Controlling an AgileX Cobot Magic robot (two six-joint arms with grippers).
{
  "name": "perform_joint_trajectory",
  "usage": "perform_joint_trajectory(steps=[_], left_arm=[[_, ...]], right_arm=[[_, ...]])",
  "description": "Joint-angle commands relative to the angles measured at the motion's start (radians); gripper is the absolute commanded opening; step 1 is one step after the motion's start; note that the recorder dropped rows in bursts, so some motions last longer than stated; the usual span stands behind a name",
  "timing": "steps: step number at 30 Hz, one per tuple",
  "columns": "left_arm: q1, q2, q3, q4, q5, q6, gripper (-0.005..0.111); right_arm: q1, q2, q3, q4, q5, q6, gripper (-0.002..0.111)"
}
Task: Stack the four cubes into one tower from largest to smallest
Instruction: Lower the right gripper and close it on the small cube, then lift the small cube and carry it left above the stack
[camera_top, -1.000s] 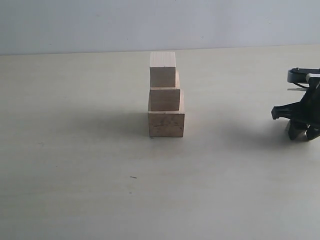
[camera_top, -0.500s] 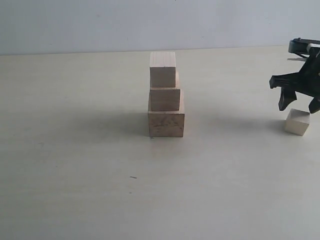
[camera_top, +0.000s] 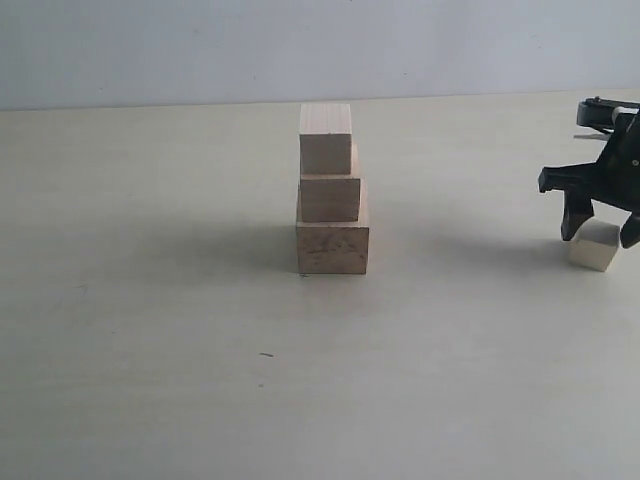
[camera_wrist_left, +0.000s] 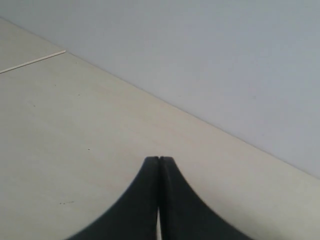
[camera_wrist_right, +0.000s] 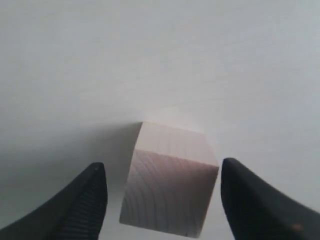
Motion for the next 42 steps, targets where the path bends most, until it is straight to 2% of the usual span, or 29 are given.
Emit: perform_joint_trajectory(steps=[1, 4, 10, 18, 23, 29, 34, 38, 42], left_arm=[[-0.006, 0.004, -0.001, 0.005, -0.033, 0.004, 0.000], [-0.006, 0.004, -0.001, 0.005, -0.033, 0.004, 0.000], [-0.006, 0.004, -0.001, 0.005, -0.033, 0.004, 0.000], [-0.006, 0.004, -0.001, 0.005, -0.033, 0.004, 0.000], [-0.006, 0.004, -0.001, 0.001, -0.039, 0.004, 0.000], [-0.006, 0.004, -0.001, 0.001, -0.061, 0.004, 0.000], [-0.006, 0.004, -0.001, 0.004, -0.059, 0.004, 0.000], [-0.006, 0.004, -0.001, 0.004, -0.059, 0.004, 0.000], [-0.006, 0.004, -0.001, 0.004, -0.059, 0.004, 0.000]], right_arm=[[-0.004, -0.001, -0.008, -0.006, 0.003, 0.030, 0.054], [-0.004, -0.001, -0.008, -0.006, 0.003, 0.036, 0.045], [-0.004, -0.012, -0.008, 0.004, 0.027, -0.031, 0.039], [-0.004, -0.061, -0.008, 0.028, 0.046, -0.110, 0.015], [-0.004, -0.102, -0.008, 0.147, 0.071, -0.170, 0.004], [-0.004, -0.163, -0.008, 0.334, 0.121, -0.332, 0.004], [-0.004, -0.238, -0.028, 0.385, 0.239, -0.361, 0.004], [0.028, -0.290, -0.126, 0.392, 0.394, -0.373, 0.004], [0.111, -0.350, -0.283, 0.392, 0.400, -0.326, 0.002]])
